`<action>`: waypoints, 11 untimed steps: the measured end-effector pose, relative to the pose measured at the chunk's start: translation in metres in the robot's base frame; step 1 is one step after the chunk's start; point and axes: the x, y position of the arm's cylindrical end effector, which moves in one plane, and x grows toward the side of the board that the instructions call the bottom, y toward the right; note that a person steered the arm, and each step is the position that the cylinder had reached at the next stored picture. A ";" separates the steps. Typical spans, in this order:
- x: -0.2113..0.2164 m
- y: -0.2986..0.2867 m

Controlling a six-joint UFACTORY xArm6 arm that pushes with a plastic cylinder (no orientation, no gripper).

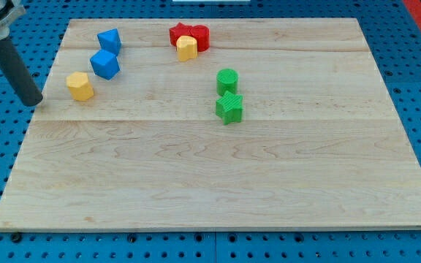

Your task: Move the yellow hexagon to the bottom left of the yellow heart

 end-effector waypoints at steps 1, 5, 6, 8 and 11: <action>-0.012 0.000; -0.017 0.040; -0.021 0.093; -0.033 0.183; -0.033 0.213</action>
